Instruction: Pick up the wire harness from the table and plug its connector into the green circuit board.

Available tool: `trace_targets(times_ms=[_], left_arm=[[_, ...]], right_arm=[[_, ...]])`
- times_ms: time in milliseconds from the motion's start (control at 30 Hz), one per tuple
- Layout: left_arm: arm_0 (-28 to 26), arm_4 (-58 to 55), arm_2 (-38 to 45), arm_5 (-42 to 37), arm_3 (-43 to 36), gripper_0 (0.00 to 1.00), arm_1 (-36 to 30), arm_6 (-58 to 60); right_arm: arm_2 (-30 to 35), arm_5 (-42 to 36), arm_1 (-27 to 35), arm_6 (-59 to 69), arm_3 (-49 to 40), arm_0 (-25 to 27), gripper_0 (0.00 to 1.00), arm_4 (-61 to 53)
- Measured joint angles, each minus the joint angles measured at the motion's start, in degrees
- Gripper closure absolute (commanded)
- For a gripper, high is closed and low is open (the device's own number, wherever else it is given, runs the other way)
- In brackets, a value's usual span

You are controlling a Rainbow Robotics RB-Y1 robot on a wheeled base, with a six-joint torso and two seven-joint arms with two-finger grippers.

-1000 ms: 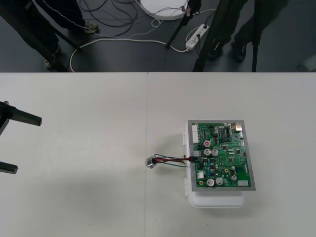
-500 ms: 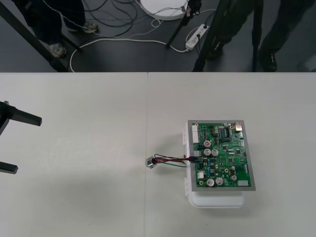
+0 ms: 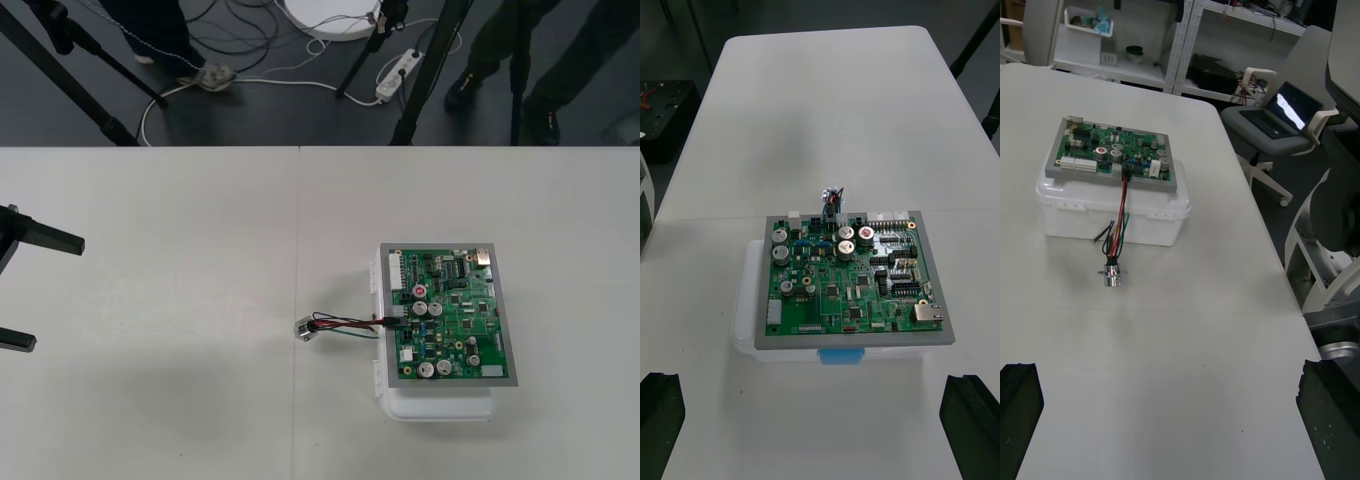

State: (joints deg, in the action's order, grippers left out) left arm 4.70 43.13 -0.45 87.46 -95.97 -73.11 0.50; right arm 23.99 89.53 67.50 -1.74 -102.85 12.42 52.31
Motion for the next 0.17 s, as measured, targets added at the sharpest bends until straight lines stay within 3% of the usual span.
trace_targets(times_ms=[167], left_arm=[[0.00, 0.00, 0.00, 0.00, 0.00, 0.00, 0.00, 0.00]], right_arm=[[0.00, 0.00, 0.00, 0.00, 0.00, 0.00, 0.00, 0.00]])
